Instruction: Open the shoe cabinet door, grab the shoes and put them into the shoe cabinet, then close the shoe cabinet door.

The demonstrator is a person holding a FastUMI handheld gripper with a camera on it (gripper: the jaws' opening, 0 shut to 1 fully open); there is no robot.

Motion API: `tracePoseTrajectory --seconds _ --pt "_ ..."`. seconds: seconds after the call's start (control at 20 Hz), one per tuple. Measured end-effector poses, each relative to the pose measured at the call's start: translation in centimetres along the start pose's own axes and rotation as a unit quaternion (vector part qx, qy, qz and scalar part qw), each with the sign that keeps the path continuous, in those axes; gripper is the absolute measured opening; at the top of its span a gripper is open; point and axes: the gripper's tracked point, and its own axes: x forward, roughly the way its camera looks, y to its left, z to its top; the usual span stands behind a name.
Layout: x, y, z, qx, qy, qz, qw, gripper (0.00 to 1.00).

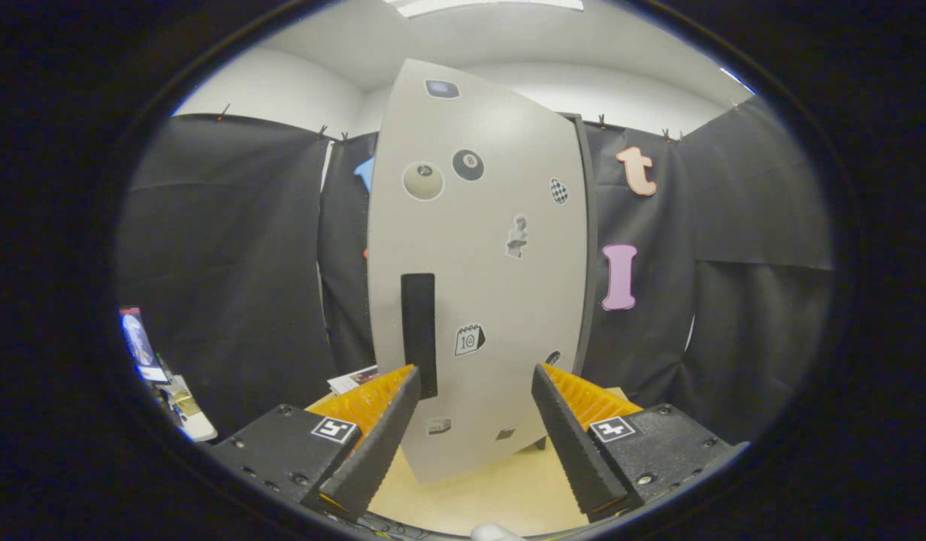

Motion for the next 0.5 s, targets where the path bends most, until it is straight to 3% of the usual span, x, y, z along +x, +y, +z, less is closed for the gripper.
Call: tracePoseTrajectory --seconds 0.2,0.5 --pt "-1.0 0.9 0.7 0.005 -0.004 -0.001 1.000 0.98" --pt "-3.3 -0.7 1.4 0.002 -0.002 -0.046 0.999 0.98"
